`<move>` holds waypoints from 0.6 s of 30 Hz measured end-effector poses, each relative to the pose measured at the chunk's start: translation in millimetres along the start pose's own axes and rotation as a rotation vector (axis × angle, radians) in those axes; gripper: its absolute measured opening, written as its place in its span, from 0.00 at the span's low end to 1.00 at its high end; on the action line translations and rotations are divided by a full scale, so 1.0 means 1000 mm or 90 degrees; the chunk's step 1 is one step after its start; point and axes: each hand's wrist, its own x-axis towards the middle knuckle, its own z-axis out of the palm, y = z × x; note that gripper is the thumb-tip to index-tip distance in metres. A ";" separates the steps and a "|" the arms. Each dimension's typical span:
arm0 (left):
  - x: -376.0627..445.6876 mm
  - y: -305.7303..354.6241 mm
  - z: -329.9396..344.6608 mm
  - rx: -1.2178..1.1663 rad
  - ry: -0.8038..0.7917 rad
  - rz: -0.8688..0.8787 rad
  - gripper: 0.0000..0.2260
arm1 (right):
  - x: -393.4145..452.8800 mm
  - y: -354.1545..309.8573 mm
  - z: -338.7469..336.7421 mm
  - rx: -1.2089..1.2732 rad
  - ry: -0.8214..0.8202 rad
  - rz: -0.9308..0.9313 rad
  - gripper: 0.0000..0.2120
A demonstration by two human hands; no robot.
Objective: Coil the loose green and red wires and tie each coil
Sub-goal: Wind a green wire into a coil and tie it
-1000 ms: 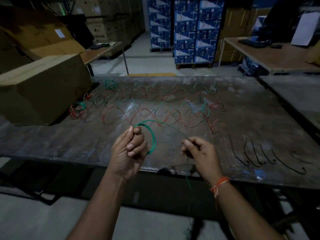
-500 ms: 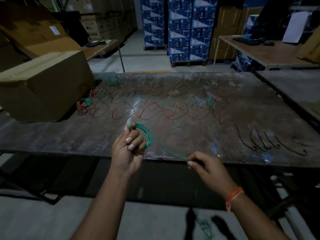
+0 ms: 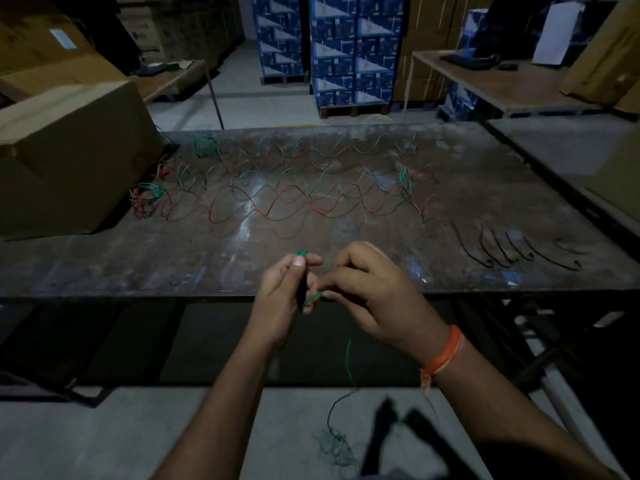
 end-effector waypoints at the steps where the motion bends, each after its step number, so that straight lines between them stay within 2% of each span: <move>1: -0.002 -0.001 0.003 0.001 -0.024 -0.005 0.13 | 0.003 0.003 -0.002 -0.007 0.002 -0.004 0.04; 4: -0.003 -0.003 0.011 -0.036 -0.100 -0.029 0.11 | 0.011 0.016 -0.006 -0.008 0.013 -0.009 0.06; 6: -0.001 -0.005 0.013 -0.058 -0.117 -0.046 0.14 | 0.013 0.026 -0.011 0.014 0.019 0.009 0.05; 8: 0.001 -0.005 0.013 -0.078 -0.131 -0.067 0.16 | 0.014 0.037 -0.014 0.046 0.037 0.054 0.06; 12: 0.007 -0.002 0.014 -0.096 -0.146 -0.116 0.12 | 0.005 0.058 -0.010 0.113 0.051 0.158 0.04; 14: 0.011 -0.003 0.016 -0.204 -0.139 -0.133 0.12 | -0.003 0.069 0.001 0.096 0.008 0.201 0.02; 16: 0.013 -0.003 0.015 -0.308 -0.132 -0.145 0.11 | -0.012 0.078 0.014 0.060 -0.089 0.294 0.02; 18: 0.016 -0.002 0.011 -0.349 -0.119 -0.135 0.10 | -0.027 0.084 0.031 0.006 -0.227 0.391 0.09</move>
